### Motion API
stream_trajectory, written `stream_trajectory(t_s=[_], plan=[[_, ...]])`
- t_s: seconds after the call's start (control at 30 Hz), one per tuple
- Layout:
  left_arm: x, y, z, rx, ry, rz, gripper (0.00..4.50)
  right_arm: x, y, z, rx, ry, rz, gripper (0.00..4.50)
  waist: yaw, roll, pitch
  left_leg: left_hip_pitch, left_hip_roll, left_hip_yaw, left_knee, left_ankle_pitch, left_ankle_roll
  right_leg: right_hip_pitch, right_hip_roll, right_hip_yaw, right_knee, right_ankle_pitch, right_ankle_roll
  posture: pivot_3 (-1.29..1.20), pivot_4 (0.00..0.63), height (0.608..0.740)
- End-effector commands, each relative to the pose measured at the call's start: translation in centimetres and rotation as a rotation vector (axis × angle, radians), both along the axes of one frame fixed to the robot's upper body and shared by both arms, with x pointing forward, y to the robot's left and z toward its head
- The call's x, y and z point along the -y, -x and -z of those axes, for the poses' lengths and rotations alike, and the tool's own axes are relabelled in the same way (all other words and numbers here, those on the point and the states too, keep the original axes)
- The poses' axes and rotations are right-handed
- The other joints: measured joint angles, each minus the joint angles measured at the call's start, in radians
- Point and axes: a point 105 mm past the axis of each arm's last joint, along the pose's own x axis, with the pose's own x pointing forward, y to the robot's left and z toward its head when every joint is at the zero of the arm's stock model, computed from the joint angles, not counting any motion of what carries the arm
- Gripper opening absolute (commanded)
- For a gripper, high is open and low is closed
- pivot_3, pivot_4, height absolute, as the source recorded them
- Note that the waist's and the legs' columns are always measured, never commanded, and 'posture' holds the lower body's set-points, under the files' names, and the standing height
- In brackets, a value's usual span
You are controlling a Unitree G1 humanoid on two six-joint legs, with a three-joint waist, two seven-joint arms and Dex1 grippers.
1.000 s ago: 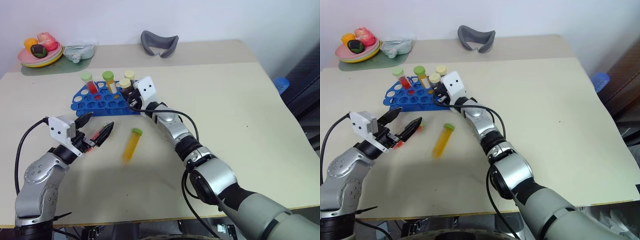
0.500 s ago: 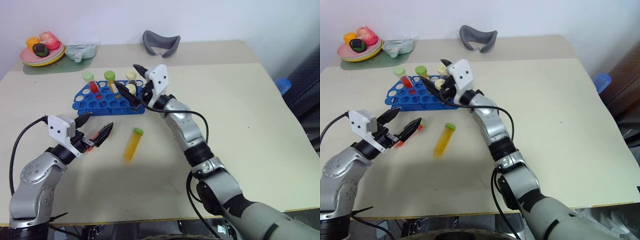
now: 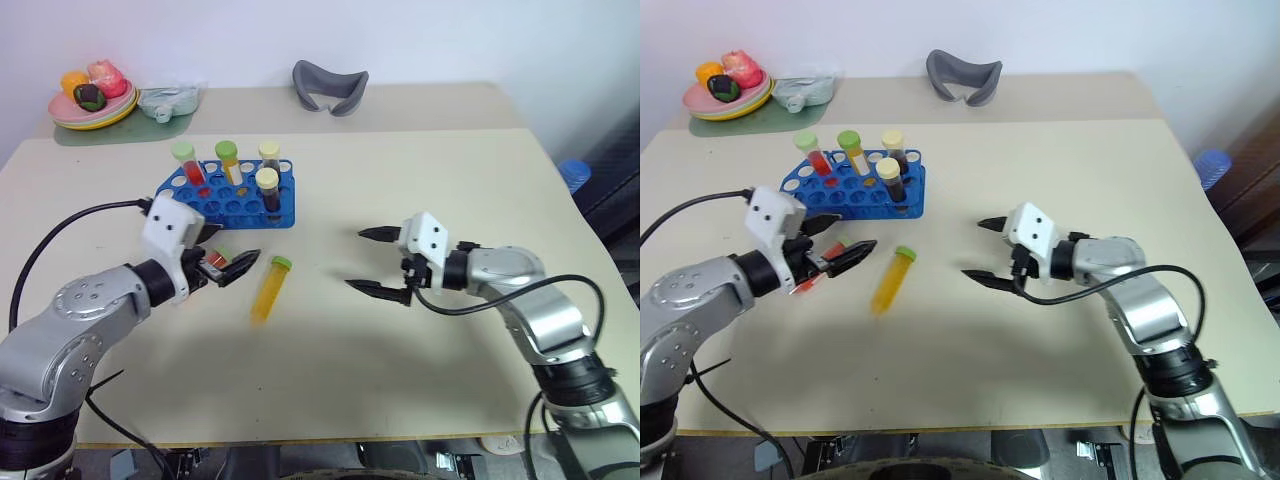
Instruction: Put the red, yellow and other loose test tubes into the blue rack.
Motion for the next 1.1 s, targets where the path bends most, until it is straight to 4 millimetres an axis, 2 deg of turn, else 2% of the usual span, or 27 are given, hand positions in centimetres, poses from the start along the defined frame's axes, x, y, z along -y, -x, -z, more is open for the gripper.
stream_trajectory(t_s=[0.03, 0.1, 0.23, 0.3, 0.47, 0.73, 1.1], plan=[[1.1, 0.1, 1.4, -0.204, -0.167, -0.019, 4.5, 1.8, 1.5, -0.8, 0.011, 0.078, -0.047, 4.43, 0.007, -0.001, 0.001, 0.0, 0.0, 0.0, 0.0, -0.001, 0.001, 0.0, 0.0, 0.0, -0.001, 0.0, 0.0, 0.0, 0.15, 0.74], [0.9, 0.2, 2.8, -0.347, -0.301, -0.023, 4.5, 2.5, 1.8, -0.9, -0.004, 0.1, -0.051, 4.43, 0.014, -0.003, 0.001, 0.0, -0.001, 0.0, 0.001, -0.001, 0.002, 0.001, 0.0, 0.0, -0.002, 0.0, 0.0, 0.0, 0.15, 0.74], [2.9, 0.0, 2.5, -0.342, -0.414, 0.051, 4.5, 2.9, 1.7, -0.9, -0.007, 0.108, -0.043, 4.43, 0.003, -0.004, 0.002, 0.0, 0.0, 0.0, -0.001, -0.002, 0.003, 0.0, 0.0, 0.0, -0.003, 0.0, 0.0, 0.0, 0.15, 0.74], [3.4, -0.2, 2.5, -0.355, -0.429, 0.065, 4.5, 2.7, 1.8, -0.9, -0.011, 0.106, -0.05, 4.43, 0.005, -0.004, 0.003, -0.001, 0.0, -0.001, -0.001, -0.002, 0.003, 0.0, 0.0, 0.0, -0.003, 0.0, 0.0, 0.0, 0.15, 0.74], [4.6, -0.5, 3.9, -0.432, -0.401, 0.064, 4.5, 2.1, 2.1, -1.0, -0.022, 0.094, -0.076, 4.43, 0.015, -0.004, 0.003, -0.001, 0.0, 0.0, 0.001, -0.002, 0.003, 0.0, 0.0, 0.0, -0.003, 0.0, 0.0, 0.0, 0.15, 0.74], [4.4, -1.3, 4.0, -0.499, -0.471, 0.038, 4.5, 1.6, 2.6, -0.5, -0.041, 0.095, -0.109, 4.43, 0.019, -0.004, 0.003, -0.001, -0.001, 0.0, 0.001, -0.002, 0.003, 0.0, -0.001, 0.0, -0.004, 0.0, 0.0, 0.0, 0.15, 0.74], [4.5, -1.3, 5.6, -0.584, -0.452, -0.04, 4.5, 1.1, 3.7, 0.0, -0.06, 0.072, -0.11, 4.43, 0.02, -0.003, 0.002, 0.0, -0.001, 0.0, 0.002, -0.002, 0.003, 0.001, -0.001, 0.0, -0.003, 0.0, 0.0, 0.0, 0.15, 0.74]])
